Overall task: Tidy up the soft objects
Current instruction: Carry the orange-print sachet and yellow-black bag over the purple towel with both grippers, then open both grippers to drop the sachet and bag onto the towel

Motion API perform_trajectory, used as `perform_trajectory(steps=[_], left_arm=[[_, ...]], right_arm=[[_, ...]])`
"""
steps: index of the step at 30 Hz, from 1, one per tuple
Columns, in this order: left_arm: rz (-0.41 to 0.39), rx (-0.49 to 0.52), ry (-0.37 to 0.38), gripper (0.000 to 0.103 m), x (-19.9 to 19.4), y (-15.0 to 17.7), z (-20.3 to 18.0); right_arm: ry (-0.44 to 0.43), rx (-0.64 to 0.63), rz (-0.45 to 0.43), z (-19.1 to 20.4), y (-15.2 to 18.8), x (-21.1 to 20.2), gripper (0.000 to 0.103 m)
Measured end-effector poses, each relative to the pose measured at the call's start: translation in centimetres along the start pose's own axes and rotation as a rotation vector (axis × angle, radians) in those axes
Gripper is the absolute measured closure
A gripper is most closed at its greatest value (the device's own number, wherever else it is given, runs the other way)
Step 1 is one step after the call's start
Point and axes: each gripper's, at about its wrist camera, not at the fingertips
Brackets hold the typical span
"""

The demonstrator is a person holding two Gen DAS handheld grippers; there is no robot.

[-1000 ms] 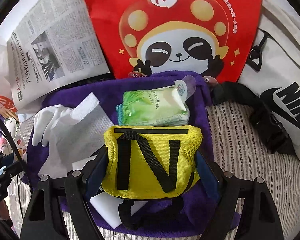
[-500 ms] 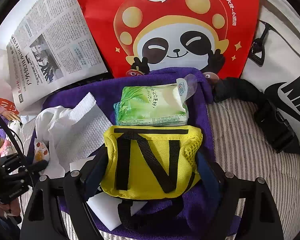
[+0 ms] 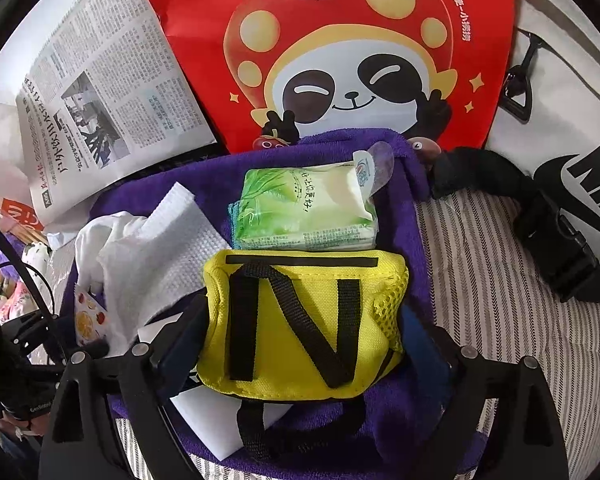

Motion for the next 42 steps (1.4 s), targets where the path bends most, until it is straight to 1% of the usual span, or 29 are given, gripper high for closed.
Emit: perform_trajectory(steps=[1,3,7,9,11,14,17,19,22,26,29,30,33,35,38,42], left_arm=[[-0.001,0.004,-0.001,0.050,-0.1,0.1,-0.1],[-0.001,0.005,-0.014,0.042,-0.5,0.4,-0.2],[-0.005,0.005,-0.028,0.042,-1.2,0.8,-0.3],[-0.009,-0.005,-0.037,0.036,-1.7,1.1,-0.1],[-0.017,-0.011,-0.060,0.035,-2.3,1.3,0.0],[-0.031,-0.015,-0.064,0.035,-3.2,1.9,0.1],[-0.048,-0.020,-0.078,0.035,-4.2,2.6,0.1],[-0.062,-0.018,-0.069,0.035,-5.0,3.4,-0.2],[-0.082,0.002,-0.058,0.035,-5.9,4.5,-1.3],[-0.096,0.049,-0.051,0.035,-6.6,6.2,-3.5],[-0.097,0.067,-0.045,0.035,-6.6,7.6,-4.7],[-0.094,0.068,-0.038,0.035,-6.5,8.1,-5.1],[-0.080,0.068,-0.021,0.035,-5.9,9.5,-5.9],[-0.074,0.067,-0.011,0.035,-5.5,10.3,-6.3],[-0.065,0.059,0.011,0.035,-4.9,11.7,-6.9],[-0.061,0.053,0.026,0.035,-4.6,13.2,-7.6]], right_arm=[[-0.006,0.005,0.000,-0.2,-0.1,-0.1,0.010],[-0.025,0.016,0.006,-0.6,-0.2,-0.3,0.009],[-0.023,0.022,0.001,-0.6,-0.2,-1.0,0.007],[-0.012,0.024,-0.011,-0.3,-0.1,-1.7,0.007],[-0.007,0.033,-0.032,-0.2,0.0,-2.4,0.005],[-0.009,0.053,-0.048,-0.4,0.1,-3.5,0.005],[-0.009,0.056,-0.070,-0.5,0.9,-4.9,0.005],[0.004,0.049,-0.085,-0.3,1.6,-5.9,0.005],[0.039,0.014,-0.107,0.3,3.5,-7.6,0.005],[0.102,-0.066,-0.135,1.1,7.5,-9.5,0.005],[0.105,-0.109,-0.132,1.5,10.8,-9.9,0.006],[0.101,-0.117,-0.127,1.6,11.7,-9.8,0.006],[0.093,-0.159,-0.103,1.5,15.3,-8.9,0.012],[0.079,-0.193,-0.076,1.4,17.5,-7.9,0.018],[0.085,-0.240,-0.043,1.7,20.1,-6.3,0.021],[0.092,-0.309,-0.033,2.2,22.7,-4.9,0.021]])
Point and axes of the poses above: each gripper's, at about its wrist camera, not at the fingertips, and x roughly the way its jaws point, z to its left, y to its underside, and after that the axes turned 13 degrees about z, right-handed
